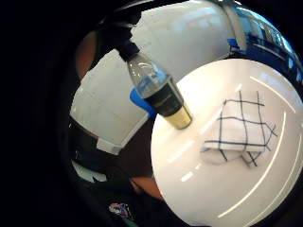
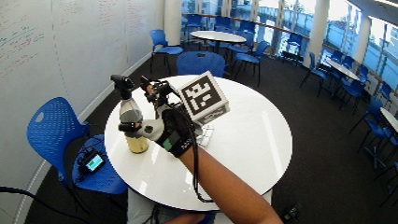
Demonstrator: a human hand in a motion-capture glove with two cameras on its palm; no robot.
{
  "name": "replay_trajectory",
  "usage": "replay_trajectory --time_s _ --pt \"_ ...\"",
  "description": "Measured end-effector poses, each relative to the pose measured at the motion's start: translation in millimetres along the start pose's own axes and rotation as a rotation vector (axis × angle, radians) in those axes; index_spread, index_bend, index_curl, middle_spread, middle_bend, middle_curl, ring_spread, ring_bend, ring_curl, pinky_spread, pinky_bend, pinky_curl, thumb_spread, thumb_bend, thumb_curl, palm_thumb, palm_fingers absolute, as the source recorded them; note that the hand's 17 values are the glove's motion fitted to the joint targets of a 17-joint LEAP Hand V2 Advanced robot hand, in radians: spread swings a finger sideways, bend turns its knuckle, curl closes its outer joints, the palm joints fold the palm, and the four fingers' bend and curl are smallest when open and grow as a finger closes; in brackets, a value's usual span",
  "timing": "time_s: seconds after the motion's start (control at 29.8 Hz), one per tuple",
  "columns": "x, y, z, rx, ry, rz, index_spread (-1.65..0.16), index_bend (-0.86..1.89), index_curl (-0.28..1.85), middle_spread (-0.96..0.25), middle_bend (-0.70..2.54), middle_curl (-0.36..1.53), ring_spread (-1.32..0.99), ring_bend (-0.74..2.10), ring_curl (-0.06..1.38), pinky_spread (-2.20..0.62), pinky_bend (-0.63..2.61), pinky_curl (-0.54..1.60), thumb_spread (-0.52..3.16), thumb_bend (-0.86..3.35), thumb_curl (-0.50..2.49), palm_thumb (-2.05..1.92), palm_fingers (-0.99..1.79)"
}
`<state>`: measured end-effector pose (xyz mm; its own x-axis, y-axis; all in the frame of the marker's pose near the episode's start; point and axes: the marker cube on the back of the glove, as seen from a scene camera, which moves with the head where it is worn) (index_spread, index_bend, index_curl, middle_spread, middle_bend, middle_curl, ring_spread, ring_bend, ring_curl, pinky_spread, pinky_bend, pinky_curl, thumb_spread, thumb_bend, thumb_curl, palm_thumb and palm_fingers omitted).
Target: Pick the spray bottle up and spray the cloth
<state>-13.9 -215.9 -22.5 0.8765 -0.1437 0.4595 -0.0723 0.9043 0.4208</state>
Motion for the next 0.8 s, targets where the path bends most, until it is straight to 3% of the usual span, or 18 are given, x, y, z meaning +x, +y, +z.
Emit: replay_trajectory --time_s 0.44,0.8 --pt "-42.3 49.8 -6.7 -0.274 0.398 -0.261 -0.40 0.17 0.25 -0.10 0.29 0.35 -0.07 0.46 0.33 0.23 0.28 0.30 0.92 -0.04 0.40 0.58 0.43" --pt "-52.0 97.5 7.5 -0.397 0.438 -0.323 -0.41 0.17 0.26 -0.10 0.28 0.35 -0.07 0.41 0.31 0.23 0.22 0.30 0.94 -0.05 0.35 0.47 0.49"
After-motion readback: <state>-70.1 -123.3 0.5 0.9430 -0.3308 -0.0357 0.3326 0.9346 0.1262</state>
